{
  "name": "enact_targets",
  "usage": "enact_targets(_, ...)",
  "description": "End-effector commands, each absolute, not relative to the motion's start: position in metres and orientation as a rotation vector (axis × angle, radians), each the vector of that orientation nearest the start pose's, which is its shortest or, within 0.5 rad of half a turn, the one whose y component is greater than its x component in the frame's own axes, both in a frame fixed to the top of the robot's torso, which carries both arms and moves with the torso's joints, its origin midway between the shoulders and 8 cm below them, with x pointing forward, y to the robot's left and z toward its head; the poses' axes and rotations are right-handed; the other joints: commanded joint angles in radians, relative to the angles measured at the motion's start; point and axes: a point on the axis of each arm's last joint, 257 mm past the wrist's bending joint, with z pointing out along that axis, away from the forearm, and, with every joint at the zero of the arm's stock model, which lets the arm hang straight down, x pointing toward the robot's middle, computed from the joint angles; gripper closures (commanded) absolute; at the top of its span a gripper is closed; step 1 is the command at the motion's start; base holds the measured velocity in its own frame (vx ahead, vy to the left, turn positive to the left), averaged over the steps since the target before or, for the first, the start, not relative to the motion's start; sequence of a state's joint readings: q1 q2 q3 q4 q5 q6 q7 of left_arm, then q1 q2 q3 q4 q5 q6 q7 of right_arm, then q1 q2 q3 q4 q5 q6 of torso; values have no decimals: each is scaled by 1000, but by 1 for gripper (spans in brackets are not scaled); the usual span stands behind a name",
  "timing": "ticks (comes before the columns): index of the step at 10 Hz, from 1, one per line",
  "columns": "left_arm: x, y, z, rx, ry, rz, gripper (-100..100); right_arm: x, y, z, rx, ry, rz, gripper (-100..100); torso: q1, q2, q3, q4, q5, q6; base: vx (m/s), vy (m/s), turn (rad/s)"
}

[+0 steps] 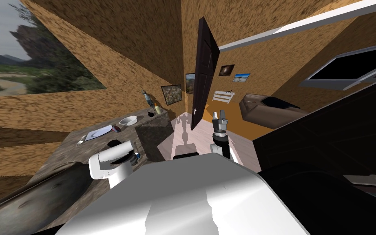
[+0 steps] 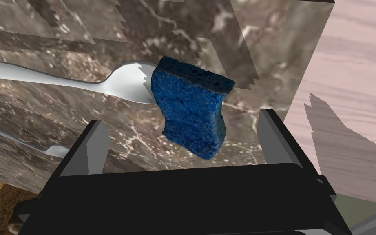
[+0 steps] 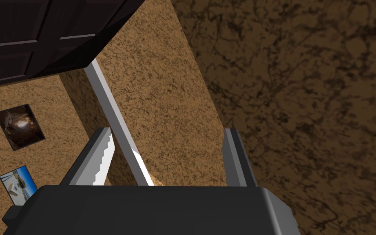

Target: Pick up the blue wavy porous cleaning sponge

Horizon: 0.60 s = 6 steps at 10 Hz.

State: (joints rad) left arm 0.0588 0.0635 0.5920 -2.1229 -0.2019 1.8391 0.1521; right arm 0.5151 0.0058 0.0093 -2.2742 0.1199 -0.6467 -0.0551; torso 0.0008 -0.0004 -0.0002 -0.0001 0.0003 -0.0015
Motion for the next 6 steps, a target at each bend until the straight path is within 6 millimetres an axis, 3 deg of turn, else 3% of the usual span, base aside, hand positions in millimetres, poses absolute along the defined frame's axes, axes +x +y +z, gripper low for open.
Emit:
enact_targets(1,228,481,-335,-2570,1004,112,-100,321,-256,42,500,587,1318,0,0,0,0,0,0,0,-4,5,35)
enact_targets(3,228,479,-337,-2570,1007,113,-100,321,-256,42,500,587,1318,0,0,0,0,0,0,0,-2,3,13)
enact_targets(4,228,480,-338,-2568,1006,111,100,321,-256,42,500,587,1318,0,0,0,0,0,0,0,0,0,0)
enact_targets(6,228,480,-337,-2568,1004,110,100,321,-256,42,500,587,1318,0,0,-1,-1,0,0,1,0,0,0)
